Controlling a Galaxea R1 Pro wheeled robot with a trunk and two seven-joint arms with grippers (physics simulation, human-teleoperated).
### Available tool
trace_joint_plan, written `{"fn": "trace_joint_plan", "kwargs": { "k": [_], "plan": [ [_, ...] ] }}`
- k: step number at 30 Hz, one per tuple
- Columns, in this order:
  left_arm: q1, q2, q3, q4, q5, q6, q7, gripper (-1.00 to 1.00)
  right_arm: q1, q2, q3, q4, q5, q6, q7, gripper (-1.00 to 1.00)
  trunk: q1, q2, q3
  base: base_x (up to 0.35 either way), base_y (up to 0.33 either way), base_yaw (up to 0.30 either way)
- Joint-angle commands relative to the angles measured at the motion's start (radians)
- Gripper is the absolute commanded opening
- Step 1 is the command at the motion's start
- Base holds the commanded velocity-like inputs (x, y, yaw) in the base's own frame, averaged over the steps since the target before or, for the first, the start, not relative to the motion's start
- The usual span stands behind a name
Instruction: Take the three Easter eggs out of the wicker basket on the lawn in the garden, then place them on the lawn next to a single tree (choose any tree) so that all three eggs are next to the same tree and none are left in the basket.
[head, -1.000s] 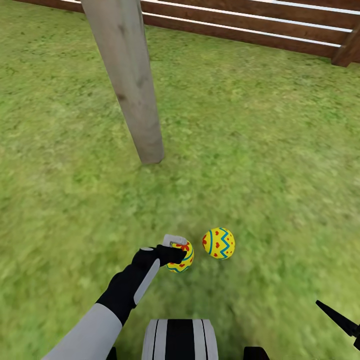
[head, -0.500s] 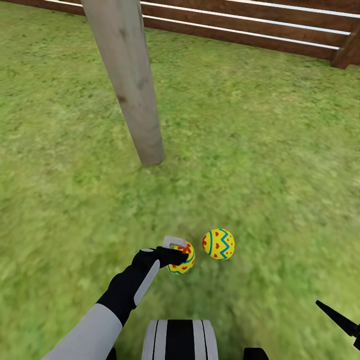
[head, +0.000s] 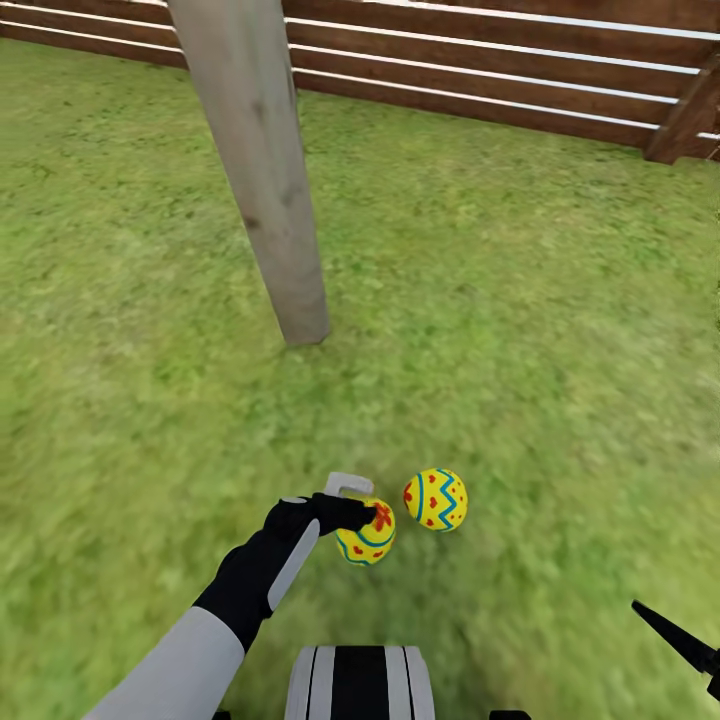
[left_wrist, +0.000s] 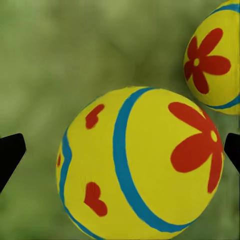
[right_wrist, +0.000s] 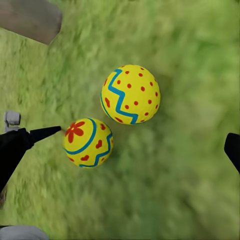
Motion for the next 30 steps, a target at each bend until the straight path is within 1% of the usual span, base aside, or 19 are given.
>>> {"fn": "trace_joint_plan", "kwargs": {
  "k": [1,4,5,6,8,11,13,16,20,30],
  "plan": [
    [0.000,0.000,0.000,0.000,0.001,0.007,-0.002,1.00,0.001,0.000,0.000,0.000,-0.005,0.007,-0.001,1.00,0.000,0.000,0.004,0.000,0.000,0.000],
    [-0.002,0.001,0.001,0.001,0.004,0.035,-0.005,1.00,0.001,0.000,0.000,0.000,-0.005,0.007,-0.001,1.00,-0.002,0.001,0.015,0.000,0.000,0.000],
    [-0.002,0.002,0.002,0.001,0.007,0.060,-0.006,1.00,0.001,0.000,0.000,0.000,-0.005,0.007,-0.001,1.00,-0.002,0.001,0.019,0.000,0.000,0.000],
    [-0.002,0.002,0.004,-0.001,0.009,0.108,-0.007,1.00,0.001,0.000,0.000,0.000,-0.005,0.007,-0.001,1.00,-0.003,0.001,0.023,0.000,0.000,0.000],
    [-0.002,0.003,0.007,-0.002,0.010,0.165,-0.008,1.00,0.000,0.001,0.000,0.000,-0.004,0.007,-0.001,1.00,-0.004,0.002,0.031,0.000,0.000,0.000],
    [-0.002,0.006,0.008,-0.012,0.010,0.211,-0.009,1.00,0.000,0.001,0.001,0.000,0.002,0.007,-0.002,1.00,-0.005,0.002,0.042,0.000,0.000,0.000],
    [-0.002,0.007,0.007,-0.034,0.010,0.248,-0.009,1.00,0.000,0.001,0.001,0.000,0.002,0.007,-0.003,1.00,-0.006,0.003,0.050,-0.014,0.000,0.000],
    [-0.002,0.007,0.009,-0.089,0.010,0.278,-0.009,1.00,0.000,0.002,0.003,0.000,0.004,0.006,-0.004,1.00,-0.007,0.004,0.062,-0.195,0.000,0.000],
    [-0.002,0.009,0.009,-0.155,0.008,0.300,-0.008,1.00,0.000,0.002,0.003,0.000,0.004,0.006,-0.005,1.00,-0.009,0.004,0.077,-0.313,0.000,0.000],
    [-0.002,0.010,0.013,-0.182,0.006,0.322,-0.007,1.00,0.000,0.003,0.006,-0.002,0.001,0.004,-0.008,1.00,-0.014,0.007,0.116,-0.336,0.020,0.000]
  ]
}}
